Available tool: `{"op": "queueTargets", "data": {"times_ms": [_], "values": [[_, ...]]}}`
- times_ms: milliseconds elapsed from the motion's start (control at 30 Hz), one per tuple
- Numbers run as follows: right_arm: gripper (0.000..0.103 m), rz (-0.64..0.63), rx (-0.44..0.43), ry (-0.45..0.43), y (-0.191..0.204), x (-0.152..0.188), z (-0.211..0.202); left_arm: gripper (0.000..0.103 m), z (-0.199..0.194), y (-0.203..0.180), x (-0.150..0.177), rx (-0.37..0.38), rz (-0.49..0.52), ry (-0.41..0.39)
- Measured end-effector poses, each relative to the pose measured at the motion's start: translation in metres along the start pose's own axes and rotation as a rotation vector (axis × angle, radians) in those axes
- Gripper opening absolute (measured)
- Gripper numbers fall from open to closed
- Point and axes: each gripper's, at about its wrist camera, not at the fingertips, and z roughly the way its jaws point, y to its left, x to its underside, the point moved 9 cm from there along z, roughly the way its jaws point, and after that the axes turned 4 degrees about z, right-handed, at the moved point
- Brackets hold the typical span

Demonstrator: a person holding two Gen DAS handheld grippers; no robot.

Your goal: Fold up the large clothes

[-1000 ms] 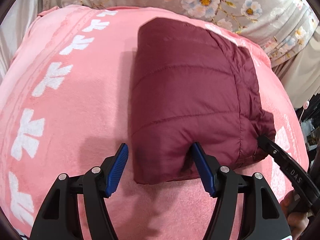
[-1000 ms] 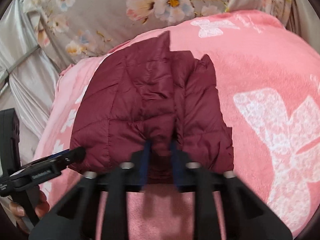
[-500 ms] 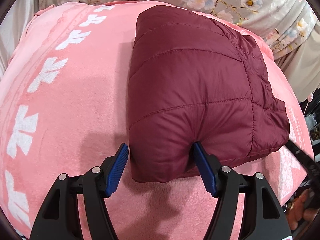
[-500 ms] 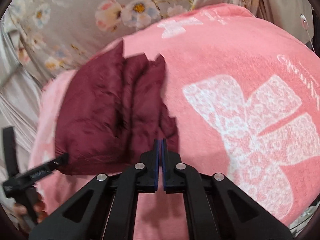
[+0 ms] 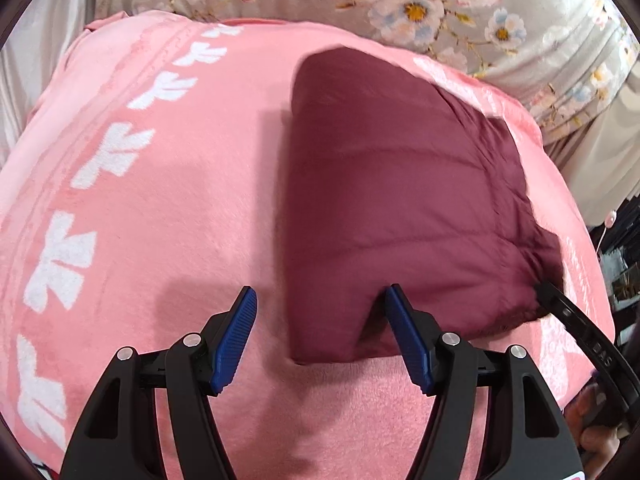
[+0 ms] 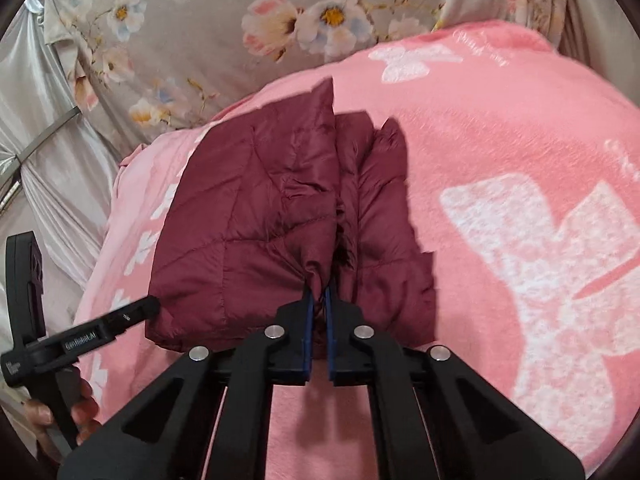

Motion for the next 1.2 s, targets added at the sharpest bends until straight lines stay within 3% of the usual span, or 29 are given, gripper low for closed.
{"op": "queueTargets", "data": {"times_ms": [100, 300, 433, 533, 600, 767, 900, 1000, 1100, 1133, 1167, 1200], "values": [[0.003, -0.015, 0.058, 0.027, -0.015, 0.009, 0.000, 0.065, 0.009, -0.001, 0.002, 0.004, 0.003, 0.020], [0.004, -0.034, 0.151, 0.108, -0.036, 0.039, 0.042, 0.069, 0.035, -0.013, 0.015, -0.003, 0.052, 0.057], [0.006, -0.040, 0.173, 0.113, -0.035, 0.035, 0.039, 0.072, 0.042, -0.012, 0.015, -0.020, 0.069, 0.058], [0.016, 0.067, 0.128, 0.113, -0.045, 0.018, 0.020, 0.070, 0.033, -0.009, 0.010, 0.003, 0.067, 0.065], [0.023, 0.125, 0.096, 0.065, -0.052, -0.003, 0.001, 0.069, 0.020, -0.005, 0.000, 0.019, 0.056, 0.044], [0.047, 0.150, 0.049, -0.053, -0.049, -0.072, -0.015, 0.068, -0.006, 0.006, -0.056, 0.046, 0.022, -0.055], [0.048, 0.125, 0.051, -0.086, -0.033, -0.117, 0.011, 0.068, -0.006, 0.001, -0.116, 0.041, 0.003, -0.113], [0.048, 0.180, 0.024, -0.037, -0.028, -0.136, 0.045, 0.068, 0.006, -0.013, -0.151, 0.053, 0.010, -0.122], [0.048, 0.184, 0.062, 0.021, -0.028, -0.141, 0.080, 0.068, 0.027, -0.028, -0.175, 0.046, 0.032, -0.111], [0.043, 0.191, 0.061, 0.047, -0.030, -0.140, 0.091, 0.068, 0.036, -0.032, -0.179, 0.039, 0.037, -0.100], [0.022, 0.212, 0.051, 0.075, -0.030, -0.137, 0.102, 0.068, 0.043, -0.034, -0.182, 0.040, 0.041, -0.091], [0.014, 0.230, 0.030, 0.072, -0.030, -0.136, 0.105, 0.068, 0.053, -0.037, -0.183, 0.032, 0.042, -0.075]]}}
